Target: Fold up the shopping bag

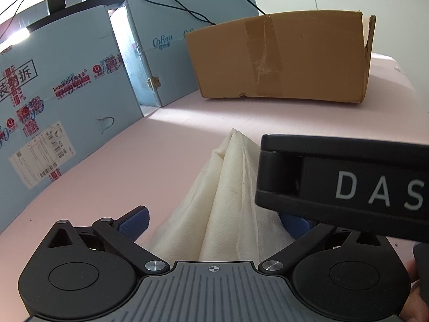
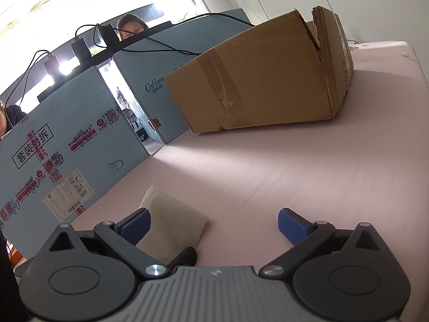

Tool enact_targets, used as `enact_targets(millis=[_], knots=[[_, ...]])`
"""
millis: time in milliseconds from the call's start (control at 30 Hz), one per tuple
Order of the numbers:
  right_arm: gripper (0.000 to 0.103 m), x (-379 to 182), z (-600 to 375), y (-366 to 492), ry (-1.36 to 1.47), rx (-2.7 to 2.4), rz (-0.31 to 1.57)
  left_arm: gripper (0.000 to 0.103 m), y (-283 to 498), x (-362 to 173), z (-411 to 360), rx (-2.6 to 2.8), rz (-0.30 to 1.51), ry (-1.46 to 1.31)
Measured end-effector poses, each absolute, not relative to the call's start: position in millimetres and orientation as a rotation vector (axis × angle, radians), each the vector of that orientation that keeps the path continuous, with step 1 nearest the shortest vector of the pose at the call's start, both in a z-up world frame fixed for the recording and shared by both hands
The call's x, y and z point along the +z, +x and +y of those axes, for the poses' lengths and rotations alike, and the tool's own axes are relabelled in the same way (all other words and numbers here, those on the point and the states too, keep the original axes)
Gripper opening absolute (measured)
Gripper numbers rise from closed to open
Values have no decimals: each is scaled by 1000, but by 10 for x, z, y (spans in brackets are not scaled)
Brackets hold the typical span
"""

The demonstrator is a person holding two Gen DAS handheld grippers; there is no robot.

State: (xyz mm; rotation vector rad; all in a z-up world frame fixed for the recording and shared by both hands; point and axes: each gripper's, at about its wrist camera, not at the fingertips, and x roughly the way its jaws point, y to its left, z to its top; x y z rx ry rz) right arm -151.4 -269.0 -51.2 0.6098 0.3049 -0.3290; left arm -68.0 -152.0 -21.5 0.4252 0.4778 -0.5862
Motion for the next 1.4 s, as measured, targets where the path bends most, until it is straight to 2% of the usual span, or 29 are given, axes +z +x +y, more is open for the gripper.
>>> enact_targets(millis=[400,767,1233,1400], knots=[[103,-529,-2712,-1525,627,-318,298,103,-730,-216,-1540,-563,446,471],[103,-443,-2403,-1249,407,-427,448,103,-602,-216,-1396,-611,511,377],[103,-448,-2406,-1255,418,-421,450,103,-486,-221,-1296,-663,572,279],[103,-384,-2464,-1178,362,-370,509,103,-432,-207,-1257,-681,598,228]])
